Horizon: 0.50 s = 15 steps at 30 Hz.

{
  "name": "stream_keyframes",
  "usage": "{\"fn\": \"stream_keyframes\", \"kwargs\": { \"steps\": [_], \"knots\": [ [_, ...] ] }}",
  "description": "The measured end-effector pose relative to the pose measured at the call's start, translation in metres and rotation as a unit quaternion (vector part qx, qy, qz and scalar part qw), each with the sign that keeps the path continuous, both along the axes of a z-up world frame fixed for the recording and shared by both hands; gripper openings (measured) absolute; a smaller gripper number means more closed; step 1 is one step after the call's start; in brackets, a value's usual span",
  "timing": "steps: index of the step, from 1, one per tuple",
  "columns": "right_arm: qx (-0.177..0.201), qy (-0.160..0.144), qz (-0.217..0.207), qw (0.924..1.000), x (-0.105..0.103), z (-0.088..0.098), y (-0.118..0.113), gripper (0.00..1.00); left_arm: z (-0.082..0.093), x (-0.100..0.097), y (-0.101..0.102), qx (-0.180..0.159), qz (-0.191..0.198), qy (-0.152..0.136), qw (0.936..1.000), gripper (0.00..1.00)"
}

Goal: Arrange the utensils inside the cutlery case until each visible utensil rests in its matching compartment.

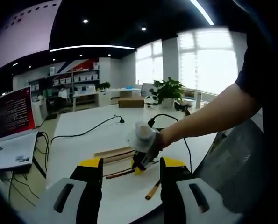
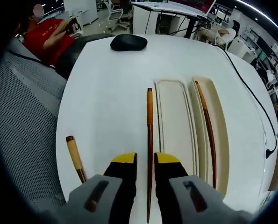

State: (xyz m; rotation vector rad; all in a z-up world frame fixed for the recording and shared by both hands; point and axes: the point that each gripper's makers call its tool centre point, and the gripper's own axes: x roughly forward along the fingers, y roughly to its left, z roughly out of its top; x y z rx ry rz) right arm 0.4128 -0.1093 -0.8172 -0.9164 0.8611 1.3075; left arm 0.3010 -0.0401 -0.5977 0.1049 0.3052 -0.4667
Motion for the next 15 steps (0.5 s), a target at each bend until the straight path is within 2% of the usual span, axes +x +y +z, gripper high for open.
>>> {"fn": "stream_keyframes", "kwargs": {
  "steps": [1, 10, 13, 15],
  "knots": [
    [0.015, 0.0, 0.001, 0.9999, 0.0008, 0.0021, 0.004, 0.11, 0.0001, 0.0, -0.0002, 0.0, 0.0, 0.0, 1.0, 0.5],
    [0.002, 0.012, -0.009, 0.9999, 0.0046, 0.0009, 0.0037, 0.13, -0.0004, 0.0004, -0.001, 0.0, -0.003, 0.002, 1.0, 0.5],
    [0.01, 0.024, -0.023, 0.9994, 0.0033, 0.0004, 0.0056, 0.11, -0.0003, 0.0005, -0.0012, 0.0, -0.003, 0.002, 1.0, 0.5],
    [0.014, 0.019, -0.019, 0.9995, 0.0031, 0.0006, 0.0067, 0.09, -0.0001, 0.0006, -0.0013, 0.0, -0.003, 0.001, 1.0, 0.5]
  ]
}}
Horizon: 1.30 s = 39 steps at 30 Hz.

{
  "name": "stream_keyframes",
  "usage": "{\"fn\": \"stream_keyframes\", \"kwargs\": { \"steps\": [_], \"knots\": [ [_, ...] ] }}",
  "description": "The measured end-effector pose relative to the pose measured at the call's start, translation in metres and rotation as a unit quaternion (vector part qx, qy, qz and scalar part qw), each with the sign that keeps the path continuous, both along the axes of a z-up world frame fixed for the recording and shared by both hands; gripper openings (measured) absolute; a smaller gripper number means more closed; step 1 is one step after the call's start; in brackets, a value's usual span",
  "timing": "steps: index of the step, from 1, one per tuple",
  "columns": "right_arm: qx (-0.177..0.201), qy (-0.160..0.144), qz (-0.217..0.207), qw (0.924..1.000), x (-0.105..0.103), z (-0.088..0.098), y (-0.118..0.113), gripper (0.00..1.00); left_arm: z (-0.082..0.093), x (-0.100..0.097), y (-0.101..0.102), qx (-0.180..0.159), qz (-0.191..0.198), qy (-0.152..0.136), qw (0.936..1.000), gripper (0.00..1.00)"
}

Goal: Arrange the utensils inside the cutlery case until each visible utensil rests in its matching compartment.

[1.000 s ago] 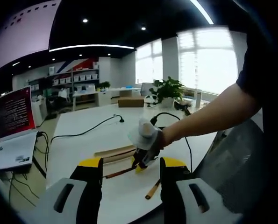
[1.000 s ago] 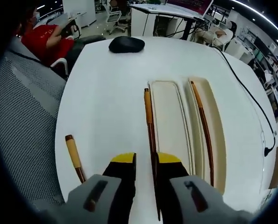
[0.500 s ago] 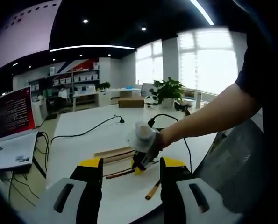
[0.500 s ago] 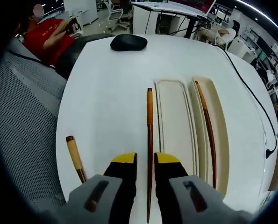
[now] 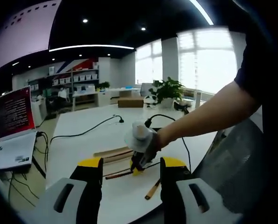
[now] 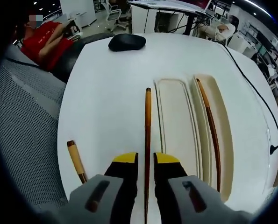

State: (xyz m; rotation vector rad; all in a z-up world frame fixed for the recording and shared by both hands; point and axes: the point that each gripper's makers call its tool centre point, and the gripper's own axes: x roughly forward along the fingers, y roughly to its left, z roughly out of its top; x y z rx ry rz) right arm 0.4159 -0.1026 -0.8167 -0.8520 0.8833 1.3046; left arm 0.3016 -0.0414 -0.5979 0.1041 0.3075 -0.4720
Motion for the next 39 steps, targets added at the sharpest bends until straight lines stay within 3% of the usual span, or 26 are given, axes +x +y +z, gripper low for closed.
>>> {"fn": "stream_keyframes", "kwargs": {
  "steps": [9, 17, 23, 27, 39],
  "knots": [
    [-0.028, -0.005, 0.023, 0.9993, -0.0003, -0.0015, 0.0047, 0.02, -0.0026, -0.0005, -0.0012, 0.006, -0.003, 0.005, 1.0, 0.5],
    [-0.081, -0.005, 0.05, 0.9955, -0.0008, -0.0025, 0.0059, 0.02, 0.0, -0.0015, 0.0003, 0.006, 0.0, 0.0, 1.0, 0.5],
    [-0.121, 0.002, 0.048, 0.9915, -0.0009, -0.0039, 0.006, 0.02, 0.001, -0.0026, 0.0007, 0.004, 0.001, -0.002, 1.0, 0.5],
    [-0.146, -0.008, 0.062, 0.9873, -0.0023, -0.0046, 0.0055, 0.02, 0.0013, -0.0035, 0.0001, 0.004, 0.0, -0.002, 1.0, 0.5],
    [-0.163, -0.023, 0.085, 0.9827, -0.0021, -0.0045, 0.0047, 0.02, 0.0016, -0.0037, -0.0003, 0.003, 0.0, -0.003, 1.0, 0.5]
  ]
}}
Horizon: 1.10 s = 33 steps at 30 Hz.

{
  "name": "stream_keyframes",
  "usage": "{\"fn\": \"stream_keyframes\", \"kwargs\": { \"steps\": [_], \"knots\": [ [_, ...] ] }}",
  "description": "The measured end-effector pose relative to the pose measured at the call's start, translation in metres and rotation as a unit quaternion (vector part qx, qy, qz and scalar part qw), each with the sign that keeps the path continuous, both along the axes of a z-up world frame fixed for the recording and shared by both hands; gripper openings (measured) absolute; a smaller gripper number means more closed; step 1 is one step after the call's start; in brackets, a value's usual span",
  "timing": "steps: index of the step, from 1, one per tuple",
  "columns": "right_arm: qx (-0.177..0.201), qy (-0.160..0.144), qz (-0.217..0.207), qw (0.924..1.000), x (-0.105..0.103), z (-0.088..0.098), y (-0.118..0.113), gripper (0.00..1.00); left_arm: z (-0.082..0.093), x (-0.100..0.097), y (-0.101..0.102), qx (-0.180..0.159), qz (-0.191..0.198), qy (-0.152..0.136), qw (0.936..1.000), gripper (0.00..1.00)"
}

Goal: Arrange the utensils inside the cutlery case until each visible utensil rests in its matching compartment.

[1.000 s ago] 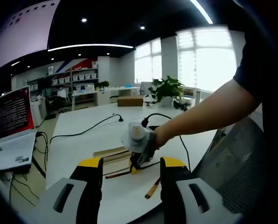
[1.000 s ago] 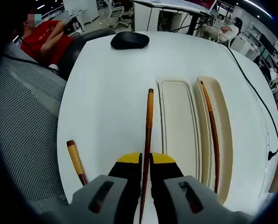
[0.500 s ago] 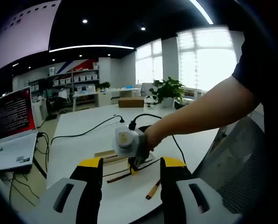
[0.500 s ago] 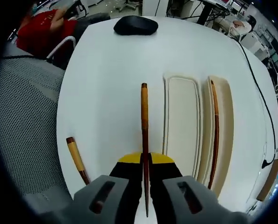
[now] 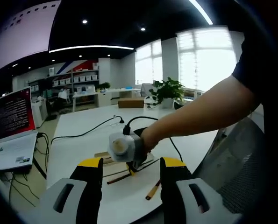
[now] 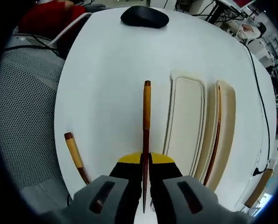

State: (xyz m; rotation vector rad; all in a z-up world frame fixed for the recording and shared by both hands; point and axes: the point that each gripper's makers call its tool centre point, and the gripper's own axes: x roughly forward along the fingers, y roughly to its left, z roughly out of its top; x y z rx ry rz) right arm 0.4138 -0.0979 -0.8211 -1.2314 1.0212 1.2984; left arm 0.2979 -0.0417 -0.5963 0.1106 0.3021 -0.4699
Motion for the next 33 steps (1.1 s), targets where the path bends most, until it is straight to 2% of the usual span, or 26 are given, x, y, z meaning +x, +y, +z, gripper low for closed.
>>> {"fn": "stream_keyframes", "kwargs": {
  "steps": [33],
  "knots": [
    [-0.001, -0.015, 0.0, 0.9999, 0.0017, 0.0003, 0.0014, 0.02, 0.0015, 0.0022, -0.0039, 0.002, -0.007, 0.002, 1.0, 0.5]
  ]
}}
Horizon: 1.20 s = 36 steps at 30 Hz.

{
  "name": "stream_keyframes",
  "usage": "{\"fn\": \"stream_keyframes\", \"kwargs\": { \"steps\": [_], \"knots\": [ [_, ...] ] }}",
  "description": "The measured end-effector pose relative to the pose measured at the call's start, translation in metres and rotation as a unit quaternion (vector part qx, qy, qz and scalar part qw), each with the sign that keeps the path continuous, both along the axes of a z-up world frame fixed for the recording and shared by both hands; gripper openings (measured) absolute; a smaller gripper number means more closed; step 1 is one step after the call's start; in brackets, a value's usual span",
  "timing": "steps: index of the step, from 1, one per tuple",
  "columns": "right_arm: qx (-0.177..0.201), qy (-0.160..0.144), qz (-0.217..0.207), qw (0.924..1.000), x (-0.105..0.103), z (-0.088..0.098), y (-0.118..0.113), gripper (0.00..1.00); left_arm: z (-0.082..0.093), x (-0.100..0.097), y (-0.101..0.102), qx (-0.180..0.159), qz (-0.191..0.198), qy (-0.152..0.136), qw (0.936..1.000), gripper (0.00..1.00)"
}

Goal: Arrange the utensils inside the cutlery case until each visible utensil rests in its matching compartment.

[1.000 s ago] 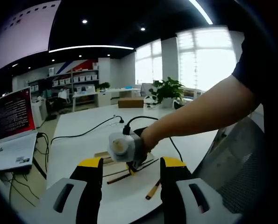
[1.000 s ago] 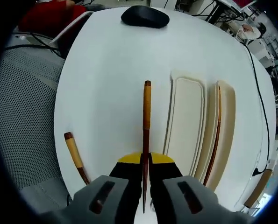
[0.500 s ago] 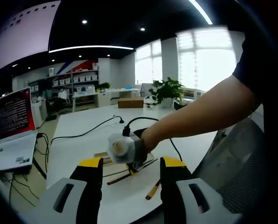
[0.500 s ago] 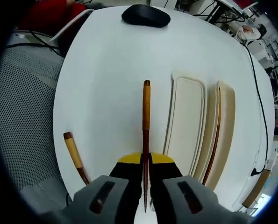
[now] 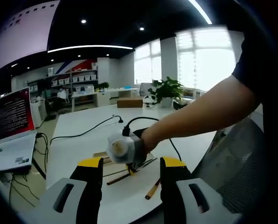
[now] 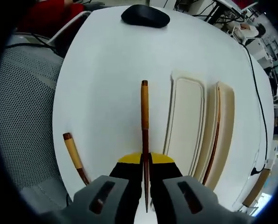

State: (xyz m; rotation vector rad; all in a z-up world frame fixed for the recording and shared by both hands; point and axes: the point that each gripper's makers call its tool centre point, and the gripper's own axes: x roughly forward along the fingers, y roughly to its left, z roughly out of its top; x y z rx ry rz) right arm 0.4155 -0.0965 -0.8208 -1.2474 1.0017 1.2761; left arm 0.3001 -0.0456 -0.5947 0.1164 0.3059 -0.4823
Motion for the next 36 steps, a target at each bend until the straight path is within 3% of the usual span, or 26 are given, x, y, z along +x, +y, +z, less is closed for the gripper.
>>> {"fn": "stream_keyframes", "kwargs": {
  "steps": [28, 36],
  "knots": [
    [0.0, -0.009, 0.003, 1.0, -0.0022, -0.0006, 0.0004, 0.02, -0.0046, -0.0022, 0.0038, 0.0, -0.003, 0.0, 1.0, 0.5],
    [0.027, 0.003, -0.012, 0.9996, -0.0018, -0.0004, -0.0002, 0.02, -0.0019, -0.0003, 0.0088, -0.014, 0.012, -0.005, 0.9998, 0.5]
  ]
}}
